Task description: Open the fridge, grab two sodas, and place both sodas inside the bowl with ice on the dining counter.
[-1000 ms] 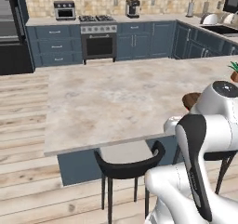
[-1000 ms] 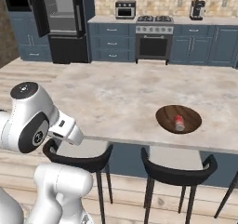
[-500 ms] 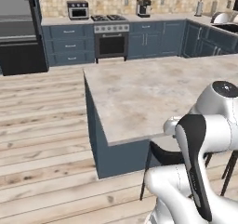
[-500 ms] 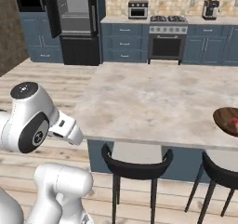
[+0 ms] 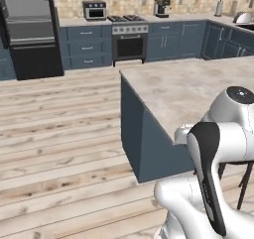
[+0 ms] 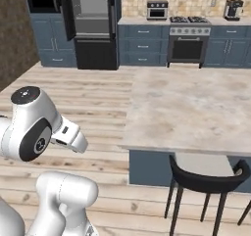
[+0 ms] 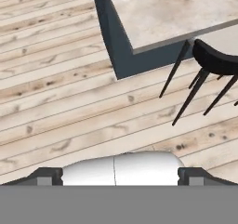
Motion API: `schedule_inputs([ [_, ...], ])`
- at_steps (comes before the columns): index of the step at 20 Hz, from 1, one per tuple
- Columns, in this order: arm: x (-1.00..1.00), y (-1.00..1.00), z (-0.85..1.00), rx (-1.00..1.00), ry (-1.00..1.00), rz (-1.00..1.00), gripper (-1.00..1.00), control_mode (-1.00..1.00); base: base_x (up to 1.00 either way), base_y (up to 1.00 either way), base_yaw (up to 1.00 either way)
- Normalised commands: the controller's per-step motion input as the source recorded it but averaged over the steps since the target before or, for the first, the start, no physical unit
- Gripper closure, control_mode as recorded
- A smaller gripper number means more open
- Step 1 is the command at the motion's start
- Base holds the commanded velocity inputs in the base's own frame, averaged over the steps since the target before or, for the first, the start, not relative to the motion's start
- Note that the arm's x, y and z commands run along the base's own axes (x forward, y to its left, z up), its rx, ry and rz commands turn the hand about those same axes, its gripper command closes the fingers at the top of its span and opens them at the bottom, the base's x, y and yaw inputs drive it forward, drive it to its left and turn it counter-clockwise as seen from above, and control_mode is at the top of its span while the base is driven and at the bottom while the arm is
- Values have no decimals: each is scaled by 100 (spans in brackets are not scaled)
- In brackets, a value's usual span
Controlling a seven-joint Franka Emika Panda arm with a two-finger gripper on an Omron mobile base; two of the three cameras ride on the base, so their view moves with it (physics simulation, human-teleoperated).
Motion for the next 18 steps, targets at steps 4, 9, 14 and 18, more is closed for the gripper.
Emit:
schedule_inputs([
  [4, 0, 0, 0, 0, 0, 0, -100, 100, 26, 100, -9],
  [9, 0, 0, 0, 0, 0, 0, -100, 100, 58, 100, -7],
  [14, 0, 0, 0, 0, 0, 0, -100, 100, 96, 100, -5],
  [18, 0, 0, 0, 0, 0, 0, -100, 100, 100, 100, -5],
])
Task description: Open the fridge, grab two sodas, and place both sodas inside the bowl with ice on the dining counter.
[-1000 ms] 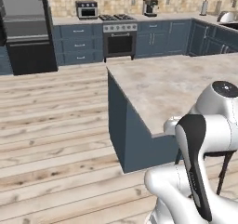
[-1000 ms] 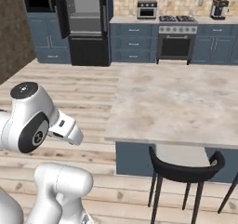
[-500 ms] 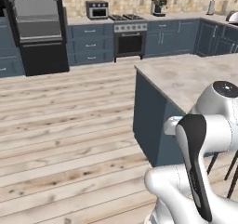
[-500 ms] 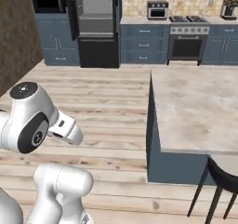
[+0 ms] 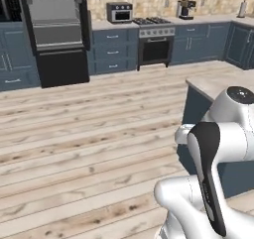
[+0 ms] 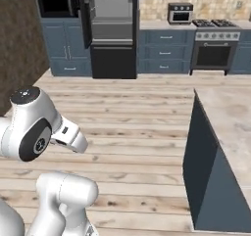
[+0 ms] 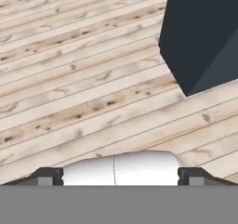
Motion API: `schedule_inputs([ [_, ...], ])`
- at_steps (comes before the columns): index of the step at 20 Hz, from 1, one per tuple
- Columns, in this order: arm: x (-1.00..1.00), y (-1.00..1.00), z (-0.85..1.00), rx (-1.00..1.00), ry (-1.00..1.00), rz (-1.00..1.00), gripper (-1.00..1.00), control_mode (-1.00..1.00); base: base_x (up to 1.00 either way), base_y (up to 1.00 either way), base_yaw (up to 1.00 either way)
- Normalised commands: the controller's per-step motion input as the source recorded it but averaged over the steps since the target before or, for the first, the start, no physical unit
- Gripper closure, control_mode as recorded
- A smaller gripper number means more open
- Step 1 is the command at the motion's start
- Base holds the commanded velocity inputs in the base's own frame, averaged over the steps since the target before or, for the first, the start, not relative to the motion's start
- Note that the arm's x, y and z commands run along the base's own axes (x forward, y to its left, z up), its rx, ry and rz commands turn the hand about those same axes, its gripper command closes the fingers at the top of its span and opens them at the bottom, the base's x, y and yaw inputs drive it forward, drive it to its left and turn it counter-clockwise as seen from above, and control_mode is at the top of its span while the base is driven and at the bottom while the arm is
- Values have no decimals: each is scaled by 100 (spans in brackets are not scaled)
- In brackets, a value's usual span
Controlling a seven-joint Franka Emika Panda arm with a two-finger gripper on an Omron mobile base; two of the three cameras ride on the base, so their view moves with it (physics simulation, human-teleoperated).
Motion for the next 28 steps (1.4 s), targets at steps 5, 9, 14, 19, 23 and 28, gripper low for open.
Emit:
schedule_inputs([
  [5, 0, 0, 0, 0, 0, 0, -100, 100, 100, 99, -1],
  [9, 0, 0, 0, 0, 0, 0, -100, 100, 100, 79, 0],
  [14, 0, 0, 0, 0, 0, 0, -100, 100, 100, 42, 6],
  [19, 0, 0, 0, 0, 0, 0, -100, 100, 100, 19, 14],
  [23, 0, 0, 0, 0, 0, 0, -100, 100, 100, 7, 18],
  [28, 0, 0, 0, 0, 0, 0, -100, 100, 100, 1, 19],
])
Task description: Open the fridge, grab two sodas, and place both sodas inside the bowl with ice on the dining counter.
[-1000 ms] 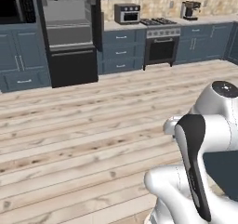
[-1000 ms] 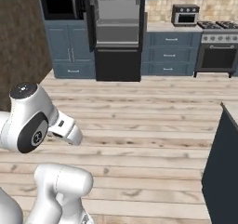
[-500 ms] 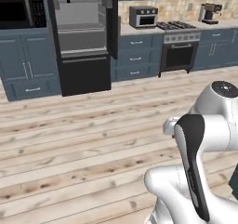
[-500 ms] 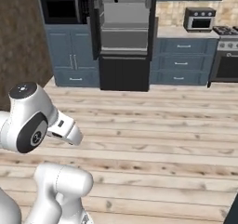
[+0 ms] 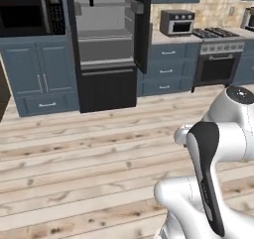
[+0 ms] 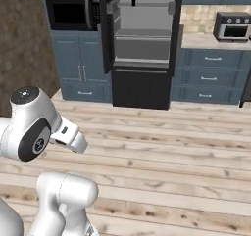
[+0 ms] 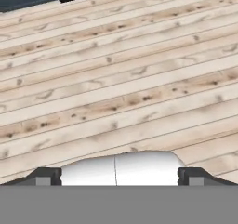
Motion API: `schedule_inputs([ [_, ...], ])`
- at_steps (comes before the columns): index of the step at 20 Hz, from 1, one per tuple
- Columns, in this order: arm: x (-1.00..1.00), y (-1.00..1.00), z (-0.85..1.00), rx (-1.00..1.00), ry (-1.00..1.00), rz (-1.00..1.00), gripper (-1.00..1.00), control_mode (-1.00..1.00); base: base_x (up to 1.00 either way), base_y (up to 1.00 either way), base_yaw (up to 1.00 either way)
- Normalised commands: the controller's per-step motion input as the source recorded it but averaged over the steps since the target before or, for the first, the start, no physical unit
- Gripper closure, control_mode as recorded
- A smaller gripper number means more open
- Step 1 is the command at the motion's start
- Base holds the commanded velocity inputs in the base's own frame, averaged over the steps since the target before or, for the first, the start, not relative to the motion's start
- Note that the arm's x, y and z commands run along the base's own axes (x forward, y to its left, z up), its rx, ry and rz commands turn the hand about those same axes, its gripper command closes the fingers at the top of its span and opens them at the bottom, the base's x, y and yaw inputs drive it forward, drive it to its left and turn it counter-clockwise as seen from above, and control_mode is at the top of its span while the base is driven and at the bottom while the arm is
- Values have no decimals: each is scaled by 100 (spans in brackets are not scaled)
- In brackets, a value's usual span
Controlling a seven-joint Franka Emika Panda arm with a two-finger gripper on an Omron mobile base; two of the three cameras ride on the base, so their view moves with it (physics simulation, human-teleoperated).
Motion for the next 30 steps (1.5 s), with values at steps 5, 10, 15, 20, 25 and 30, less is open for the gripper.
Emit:
schedule_inputs([
  [5, 0, 0, 0, 0, 0, 0, -100, 100, 100, 0, 16],
  [10, 0, 0, 0, 0, 0, 0, -100, 100, 100, -1, 8],
  [15, 0, 0, 0, 0, 0, 0, -100, 100, 100, -10, 0],
  [20, 0, 0, 0, 0, 0, 0, -100, 100, 100, -20, 0],
  [25, 0, 0, 0, 0, 0, 0, -100, 100, 100, -21, 0],
  [30, 0, 0, 0, 0, 0, 0, -100, 100, 100, -32, 0],
])
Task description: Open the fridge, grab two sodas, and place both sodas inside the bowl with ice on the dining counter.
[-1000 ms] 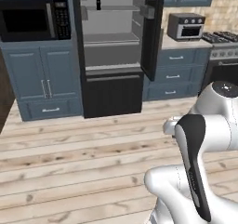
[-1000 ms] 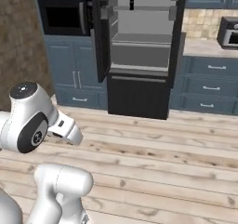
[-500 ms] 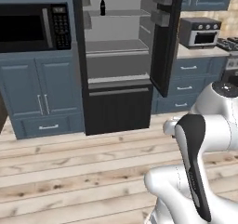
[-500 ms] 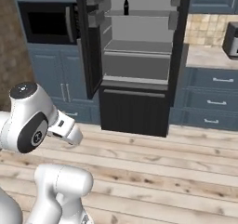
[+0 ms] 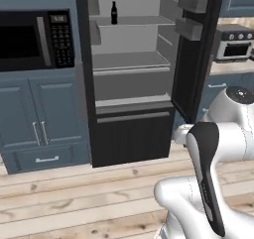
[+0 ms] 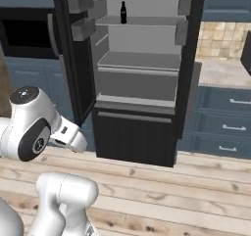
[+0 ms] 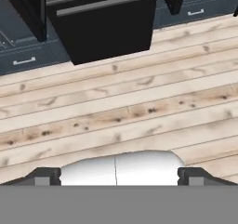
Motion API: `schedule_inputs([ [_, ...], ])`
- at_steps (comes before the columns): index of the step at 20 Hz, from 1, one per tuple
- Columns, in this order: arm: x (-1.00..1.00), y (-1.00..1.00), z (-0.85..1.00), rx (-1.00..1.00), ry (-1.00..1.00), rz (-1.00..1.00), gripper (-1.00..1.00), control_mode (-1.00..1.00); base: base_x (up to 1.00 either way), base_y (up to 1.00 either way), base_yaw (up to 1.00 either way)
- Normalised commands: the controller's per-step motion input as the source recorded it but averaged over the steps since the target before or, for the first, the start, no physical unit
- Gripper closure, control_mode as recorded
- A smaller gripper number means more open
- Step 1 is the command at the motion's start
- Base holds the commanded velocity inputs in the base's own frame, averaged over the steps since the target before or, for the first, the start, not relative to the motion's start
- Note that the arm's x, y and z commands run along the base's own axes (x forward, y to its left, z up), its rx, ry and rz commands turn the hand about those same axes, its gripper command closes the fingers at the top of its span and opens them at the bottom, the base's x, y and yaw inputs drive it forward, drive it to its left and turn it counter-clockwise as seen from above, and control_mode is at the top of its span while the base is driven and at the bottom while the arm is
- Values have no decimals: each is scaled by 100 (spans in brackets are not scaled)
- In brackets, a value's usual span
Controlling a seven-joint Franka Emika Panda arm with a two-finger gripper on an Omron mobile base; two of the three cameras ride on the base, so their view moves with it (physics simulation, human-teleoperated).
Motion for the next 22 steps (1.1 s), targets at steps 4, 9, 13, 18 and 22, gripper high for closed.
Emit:
schedule_inputs([
  [4, 0, 0, 0, 0, 0, 0, -100, 100, 100, -31, 0],
  [9, 0, 0, 0, 0, 0, 0, -100, 100, 99, -24, 0],
  [13, 0, 0, 0, 0, 0, 0, -100, 100, 97, -21, 0],
  [18, 0, 0, 0, 0, 0, 0, -100, 100, 93, -28, 1],
  [22, 0, 0, 0, 0, 0, 0, -100, 100, 89, -28, 2],
])
